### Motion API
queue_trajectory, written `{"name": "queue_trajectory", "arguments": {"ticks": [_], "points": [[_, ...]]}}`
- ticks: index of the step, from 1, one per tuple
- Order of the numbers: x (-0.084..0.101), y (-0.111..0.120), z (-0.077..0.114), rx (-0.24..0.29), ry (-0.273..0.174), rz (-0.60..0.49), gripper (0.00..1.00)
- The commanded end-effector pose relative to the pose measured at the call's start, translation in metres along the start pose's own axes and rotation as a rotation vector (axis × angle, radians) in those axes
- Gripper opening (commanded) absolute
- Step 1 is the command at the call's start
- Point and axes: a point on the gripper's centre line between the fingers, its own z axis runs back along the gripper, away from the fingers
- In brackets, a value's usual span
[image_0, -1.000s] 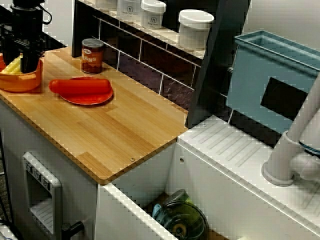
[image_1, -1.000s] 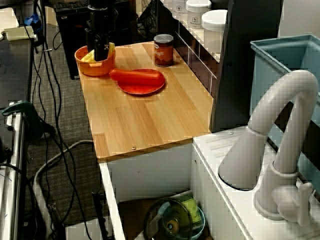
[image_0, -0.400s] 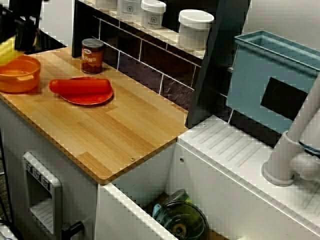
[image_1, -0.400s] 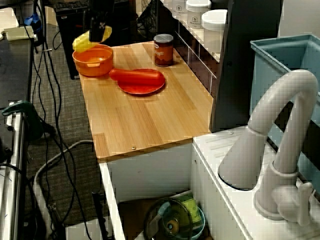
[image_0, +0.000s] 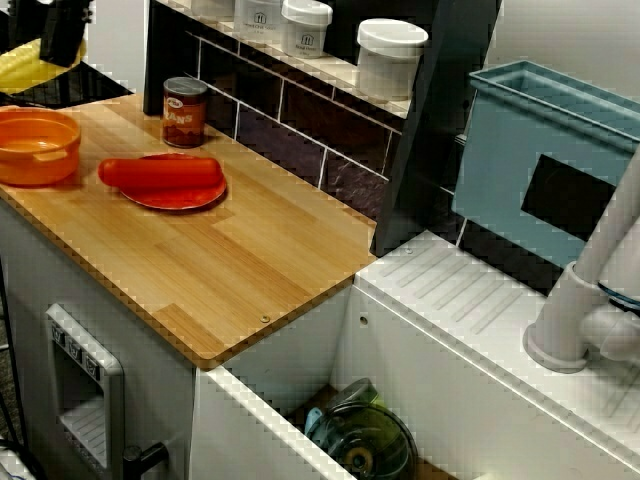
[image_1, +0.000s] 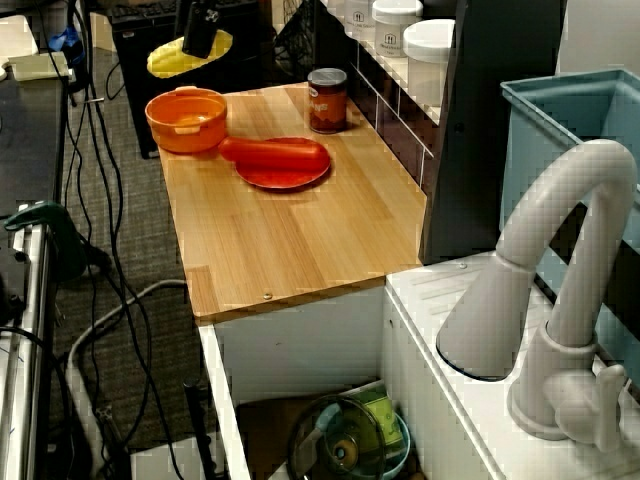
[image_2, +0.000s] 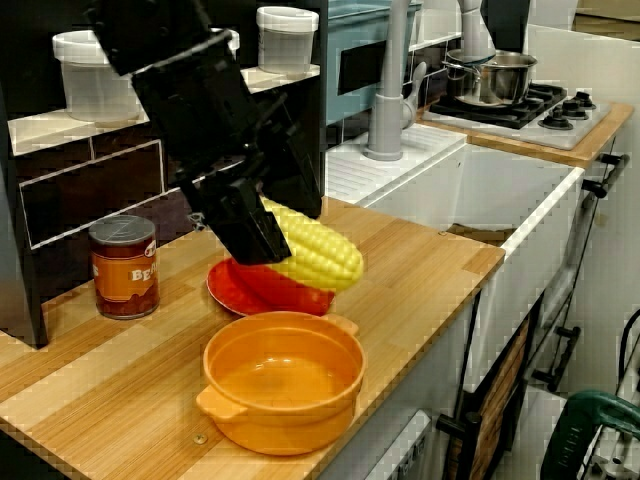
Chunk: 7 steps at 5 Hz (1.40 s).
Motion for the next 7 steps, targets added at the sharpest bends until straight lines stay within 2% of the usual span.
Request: {"name": "queue_trajectory", "arguments": {"ticks": [1, 2, 3, 4, 5, 6, 7], "points": [[-0.005, -0.035, 0.011, 0.089, -0.123, -0.071, 0.0], [-0.007, -0.043, 0.004, 0.091, -0.139, -0.081, 0.0], [-0.016, -0.056, 0.006, 0.07, -0.216, -0.072, 0.0], [-0.02, -0.066, 0.001, 0.068, -0.274, -0.062, 0.0], [-0.019, -0.076, -0.005, 0.05, -0.259, -0.071, 0.0], [-0.017, -0.082, -0.009, 0.024, -0.276, -0.07, 0.0], [-0.01, -0.089, -0.015, 0.023, -0.249, -0.076, 0.0]]}}
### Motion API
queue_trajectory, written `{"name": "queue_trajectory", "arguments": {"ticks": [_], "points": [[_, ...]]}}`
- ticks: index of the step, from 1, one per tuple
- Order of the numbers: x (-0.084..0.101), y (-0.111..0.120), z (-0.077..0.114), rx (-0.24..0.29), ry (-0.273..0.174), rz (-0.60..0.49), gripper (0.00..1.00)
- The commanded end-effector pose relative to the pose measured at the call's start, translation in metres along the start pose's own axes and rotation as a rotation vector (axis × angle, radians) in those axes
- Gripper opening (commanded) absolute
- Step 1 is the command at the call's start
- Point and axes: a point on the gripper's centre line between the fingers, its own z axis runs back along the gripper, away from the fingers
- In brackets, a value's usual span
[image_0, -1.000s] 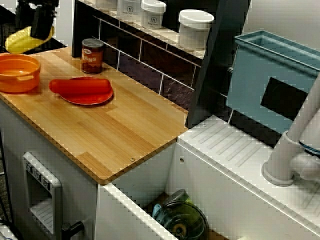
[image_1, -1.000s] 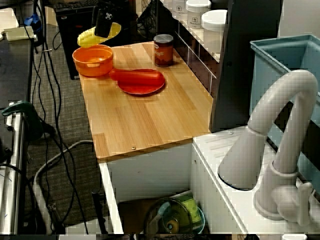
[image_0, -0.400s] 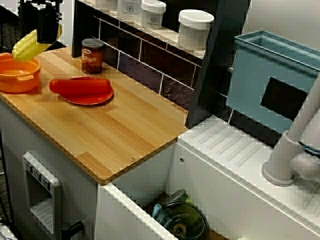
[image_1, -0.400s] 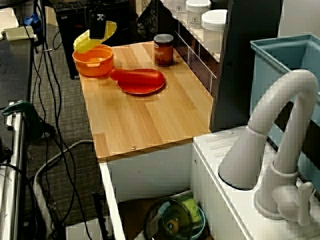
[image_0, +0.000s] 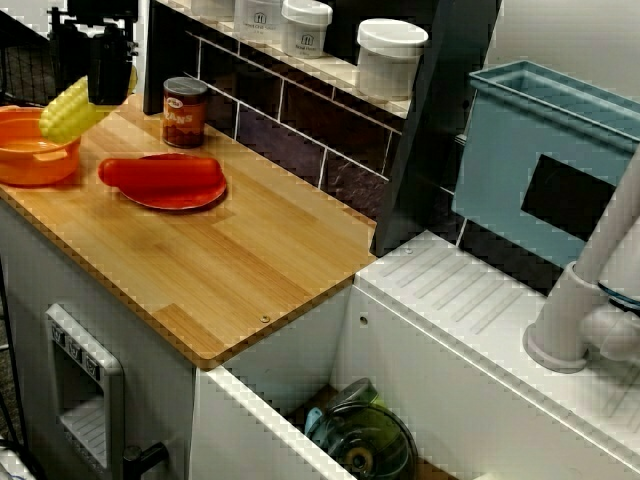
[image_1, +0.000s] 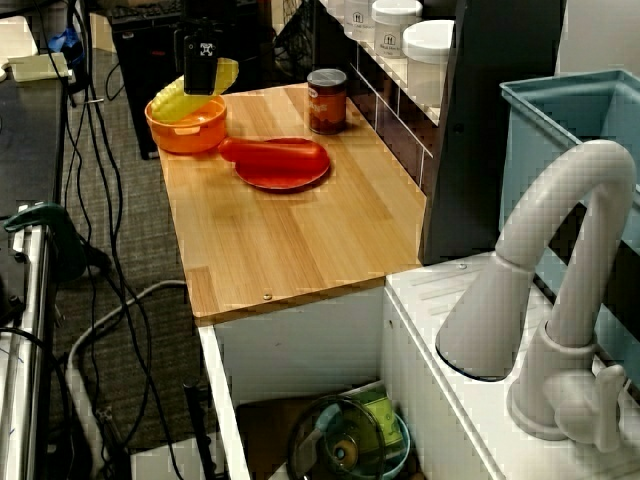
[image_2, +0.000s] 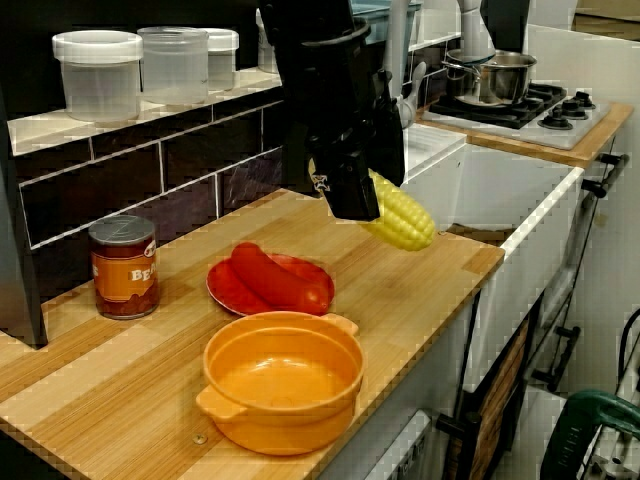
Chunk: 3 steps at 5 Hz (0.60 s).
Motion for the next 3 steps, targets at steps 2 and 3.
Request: {"name": "queue_trajectory", "arguments": {"ticks": [2, 3], "points": [[0.014, -0.025, -0.004, 0.002, -0.034, -0.062, 0.0], [0.012, -0.031, -0.013, -0.017, -0.04, -0.081, 0.0]]}}
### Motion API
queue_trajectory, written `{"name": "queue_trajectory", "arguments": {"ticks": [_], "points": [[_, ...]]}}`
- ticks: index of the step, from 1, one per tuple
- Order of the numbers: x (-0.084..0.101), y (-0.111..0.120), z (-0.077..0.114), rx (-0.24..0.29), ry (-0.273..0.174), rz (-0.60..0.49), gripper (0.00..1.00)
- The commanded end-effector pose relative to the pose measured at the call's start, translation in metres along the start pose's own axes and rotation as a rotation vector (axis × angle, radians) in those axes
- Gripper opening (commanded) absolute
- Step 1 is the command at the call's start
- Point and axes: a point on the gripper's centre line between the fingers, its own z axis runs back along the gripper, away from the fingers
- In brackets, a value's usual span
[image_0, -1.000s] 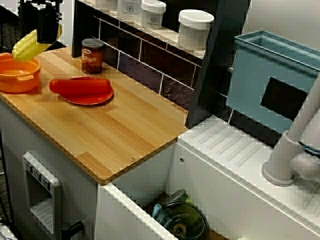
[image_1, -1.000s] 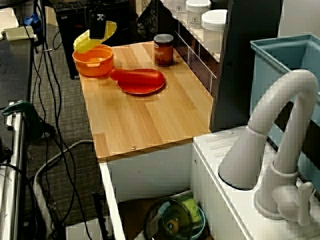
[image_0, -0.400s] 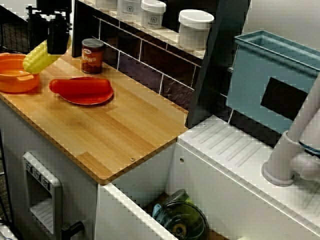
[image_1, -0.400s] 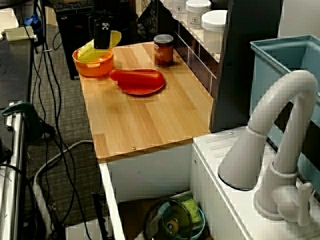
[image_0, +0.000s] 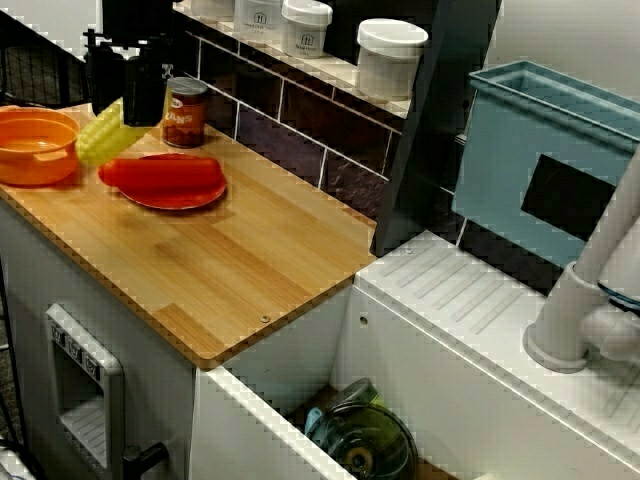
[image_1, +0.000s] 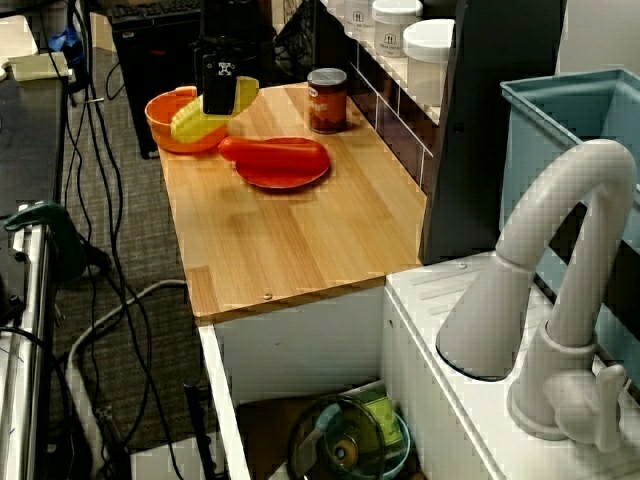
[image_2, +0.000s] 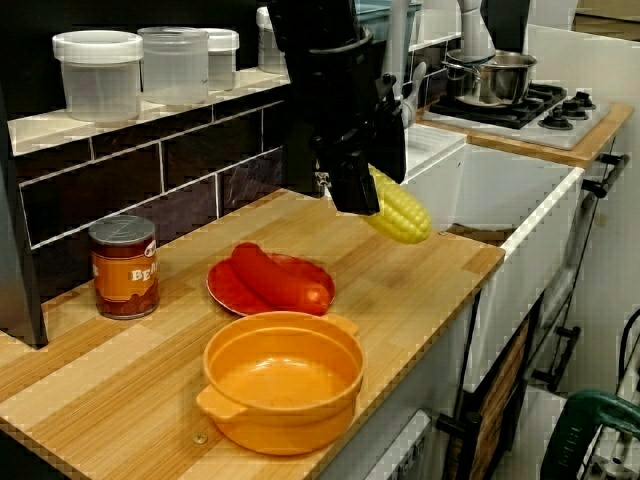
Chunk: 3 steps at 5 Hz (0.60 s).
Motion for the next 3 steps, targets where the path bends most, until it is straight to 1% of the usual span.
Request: {"name": "queue_trajectory", "arguments": {"ticks": [1, 2, 3], "points": [[0.005, -0.012, -0.006, -0.072, 0.0, -0.06, 0.0], [0.015, -0.018, -0.016, -0.1, 0.019, -0.124, 0.0], [0.02, -0.023, -0.027, -0.088, 0.011, -0.173, 0.0]]}}
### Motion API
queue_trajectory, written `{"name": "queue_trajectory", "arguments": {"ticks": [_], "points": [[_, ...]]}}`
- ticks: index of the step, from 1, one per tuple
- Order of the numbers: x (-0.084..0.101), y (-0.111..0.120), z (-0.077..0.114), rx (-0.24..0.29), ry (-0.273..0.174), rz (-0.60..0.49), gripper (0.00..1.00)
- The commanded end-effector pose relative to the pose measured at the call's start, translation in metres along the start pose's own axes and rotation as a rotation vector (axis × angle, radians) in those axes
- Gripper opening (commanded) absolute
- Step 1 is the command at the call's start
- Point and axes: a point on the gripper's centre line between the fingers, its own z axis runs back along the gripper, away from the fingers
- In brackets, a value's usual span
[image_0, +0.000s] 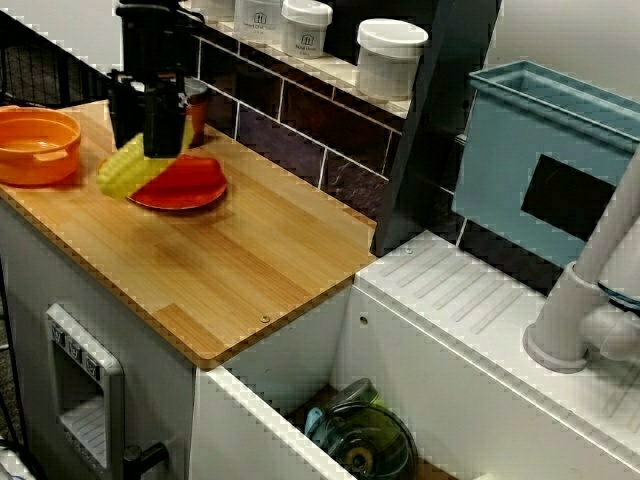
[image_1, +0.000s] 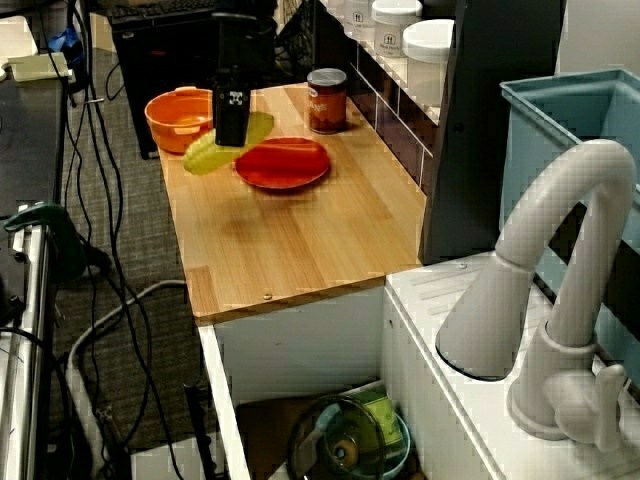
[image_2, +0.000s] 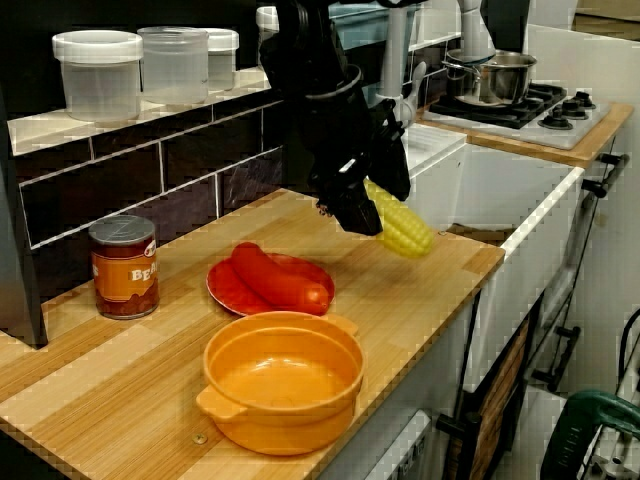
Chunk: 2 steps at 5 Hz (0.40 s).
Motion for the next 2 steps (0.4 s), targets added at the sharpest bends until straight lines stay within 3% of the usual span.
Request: {"name": "queue_trajectory", "arguments": {"ticks": [1, 2], "points": [[0.0172, -0.006, -0.014, 0.065, -0.033, -0.059, 0.0], [0.0234, -0.0074, -0.0229, 0.076, -0.021, -0.033, 0.0]]}}
